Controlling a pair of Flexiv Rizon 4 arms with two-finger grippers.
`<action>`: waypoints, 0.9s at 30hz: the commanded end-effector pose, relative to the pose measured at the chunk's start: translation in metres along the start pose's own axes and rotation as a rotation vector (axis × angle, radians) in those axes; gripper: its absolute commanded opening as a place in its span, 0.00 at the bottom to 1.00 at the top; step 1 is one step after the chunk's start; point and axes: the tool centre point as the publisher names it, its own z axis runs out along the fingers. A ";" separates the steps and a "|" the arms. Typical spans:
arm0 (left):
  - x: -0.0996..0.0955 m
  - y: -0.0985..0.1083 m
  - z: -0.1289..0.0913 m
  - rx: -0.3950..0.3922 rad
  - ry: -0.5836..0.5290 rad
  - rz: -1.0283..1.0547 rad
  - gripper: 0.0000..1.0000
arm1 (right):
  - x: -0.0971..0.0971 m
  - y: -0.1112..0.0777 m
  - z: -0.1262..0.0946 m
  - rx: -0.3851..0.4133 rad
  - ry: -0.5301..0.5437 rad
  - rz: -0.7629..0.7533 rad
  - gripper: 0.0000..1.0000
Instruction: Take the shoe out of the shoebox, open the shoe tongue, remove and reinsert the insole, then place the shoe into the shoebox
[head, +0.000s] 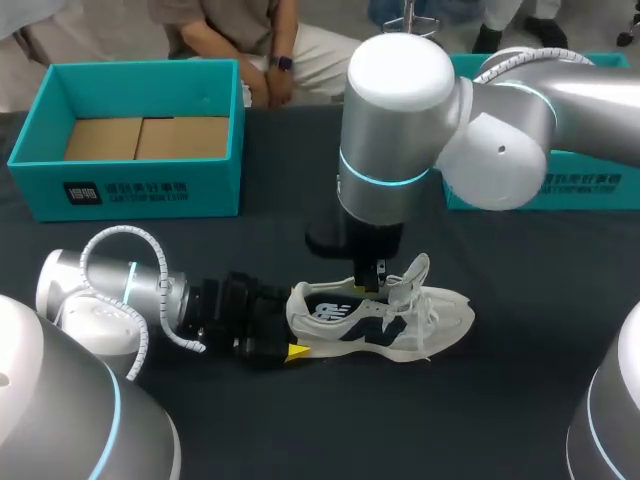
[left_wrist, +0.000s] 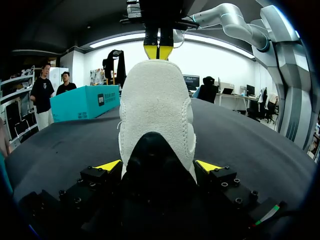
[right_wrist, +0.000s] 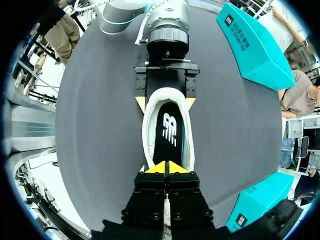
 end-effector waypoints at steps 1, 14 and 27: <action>0.001 0.004 0.003 -0.003 -0.001 0.000 0.00 | -0.011 0.005 0.014 0.009 0.016 -0.004 0.00; 0.001 0.004 0.003 -0.003 -0.001 0.000 0.00 | -0.020 0.009 0.048 0.012 0.056 -0.002 0.00; 0.001 0.004 0.003 -0.003 -0.001 0.000 0.00 | -0.020 0.008 0.061 0.054 0.111 0.014 0.00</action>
